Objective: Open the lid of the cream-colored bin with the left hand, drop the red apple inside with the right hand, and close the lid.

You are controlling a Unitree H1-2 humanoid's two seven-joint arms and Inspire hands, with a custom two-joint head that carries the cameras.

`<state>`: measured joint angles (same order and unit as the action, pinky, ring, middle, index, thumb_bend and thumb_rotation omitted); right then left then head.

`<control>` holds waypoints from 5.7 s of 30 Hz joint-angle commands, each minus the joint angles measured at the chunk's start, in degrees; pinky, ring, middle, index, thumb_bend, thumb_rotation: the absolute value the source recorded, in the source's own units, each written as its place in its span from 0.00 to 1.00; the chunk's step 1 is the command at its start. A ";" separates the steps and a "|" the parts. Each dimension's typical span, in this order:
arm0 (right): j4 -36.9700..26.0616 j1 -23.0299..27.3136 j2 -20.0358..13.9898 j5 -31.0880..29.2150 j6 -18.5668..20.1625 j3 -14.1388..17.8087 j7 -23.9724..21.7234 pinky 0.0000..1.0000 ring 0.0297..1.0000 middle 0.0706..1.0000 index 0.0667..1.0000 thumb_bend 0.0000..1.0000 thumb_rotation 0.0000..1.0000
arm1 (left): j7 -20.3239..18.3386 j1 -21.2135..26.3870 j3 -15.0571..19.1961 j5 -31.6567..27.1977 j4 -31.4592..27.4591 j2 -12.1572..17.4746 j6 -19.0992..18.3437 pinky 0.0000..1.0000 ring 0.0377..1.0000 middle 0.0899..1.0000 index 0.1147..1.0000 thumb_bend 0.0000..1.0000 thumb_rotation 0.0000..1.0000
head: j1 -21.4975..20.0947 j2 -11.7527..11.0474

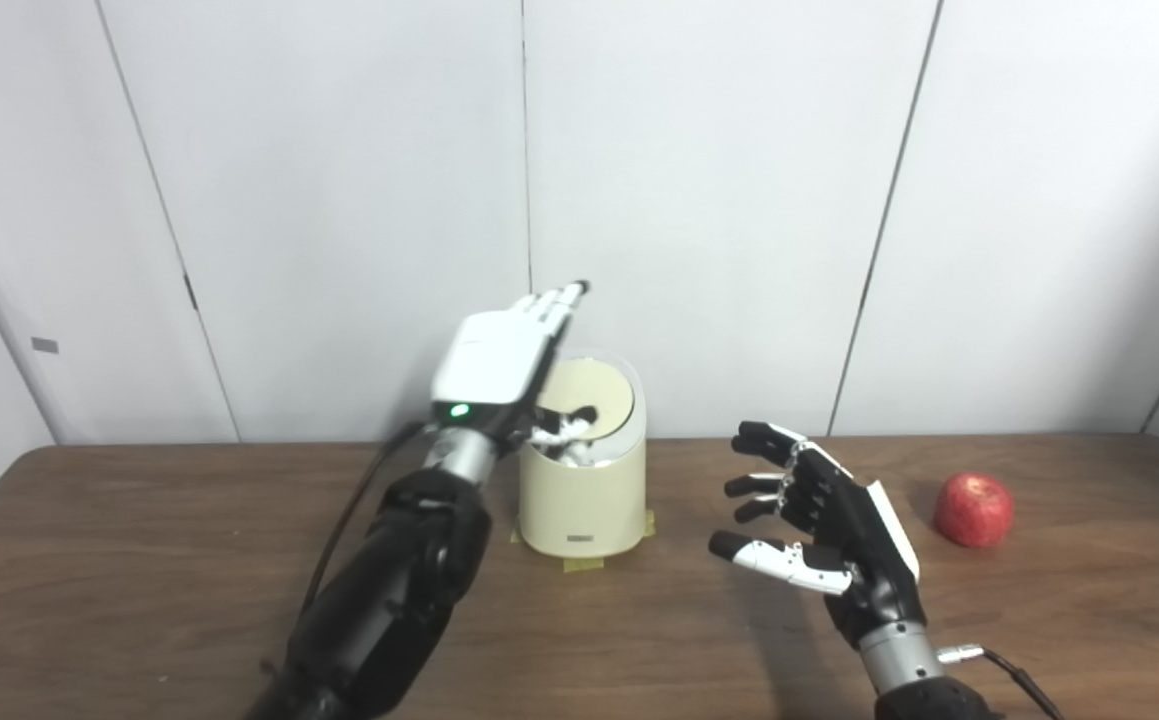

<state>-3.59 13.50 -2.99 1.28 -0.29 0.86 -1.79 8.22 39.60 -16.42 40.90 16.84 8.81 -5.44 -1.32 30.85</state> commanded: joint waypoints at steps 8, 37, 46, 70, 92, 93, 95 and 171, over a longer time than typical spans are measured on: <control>-1.26 2.21 -0.16 -0.10 -1.54 0.17 0.24 0.49 0.59 0.75 0.74 0.82 0.19 | -5.29 -3.42 13.82 -27.01 -14.51 -2.95 5.04 0.74 0.89 0.87 0.89 0.72 0.17 | 0.15 0.10; 3.83 4.53 -4.31 -0.33 -6.32 3.54 1.00 0.54 0.65 0.77 0.80 0.89 0.25 | -13.95 -24.69 23.47 -44.84 -13.23 5.63 20.72 0.64 0.72 0.78 0.83 0.73 0.07 | -20.37 -2.68; -4.22 5.75 -10.67 6.01 1.82 9.36 5.25 0.57 0.65 0.77 0.79 0.81 0.11 | -14.70 -22.98 23.82 -44.88 -10.24 7.66 21.37 0.65 0.76 0.79 0.81 0.70 0.01 | -26.15 -3.63; 8.84 6.94 -27.76 15.71 16.98 9.05 1.64 0.86 0.94 0.94 0.88 0.93 0.27 | -14.79 -22.74 23.71 -44.79 -12.79 7.36 18.88 0.64 0.75 0.77 0.79 0.67 0.00 | -27.23 -3.23; 24.51 11.55 -29.11 14.97 14.25 5.92 1.83 0.82 0.86 0.86 0.88 0.87 0.18 | -15.36 -23.33 23.12 -43.99 -15.88 7.41 15.35 0.64 0.75 0.78 0.80 0.60 0.00 | -27.21 -2.62; 25.02 11.65 -28.96 15.00 13.85 5.81 2.09 0.81 0.85 0.85 0.88 0.87 0.18 | -15.31 -23.36 23.09 -43.90 -16.05 7.36 15.18 0.63 0.75 0.79 0.80 0.60 0.00 | -27.21 -2.62; 26.25 11.89 -28.47 14.70 12.12 5.52 2.63 0.79 0.84 0.85 0.88 0.88 0.18 | -15.42 -23.43 22.99 -44.07 -16.55 7.27 14.69 0.63 0.76 0.79 0.80 0.59 0.00 | -27.00 -2.36; 17.29 16.12 -20.54 12.58 5.12 5.19 11.55 0.42 0.41 0.39 0.50 0.52 0.00 | -14.91 -24.76 22.30 -42.24 -17.44 6.15 13.30 0.68 0.73 0.77 0.81 0.61 0.00 | -20.41 -1.04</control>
<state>15.87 26.77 -22.50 14.03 5.17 5.71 10.10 -7.20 12.65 5.67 -0.87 0.22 14.97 5.78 -22.07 29.80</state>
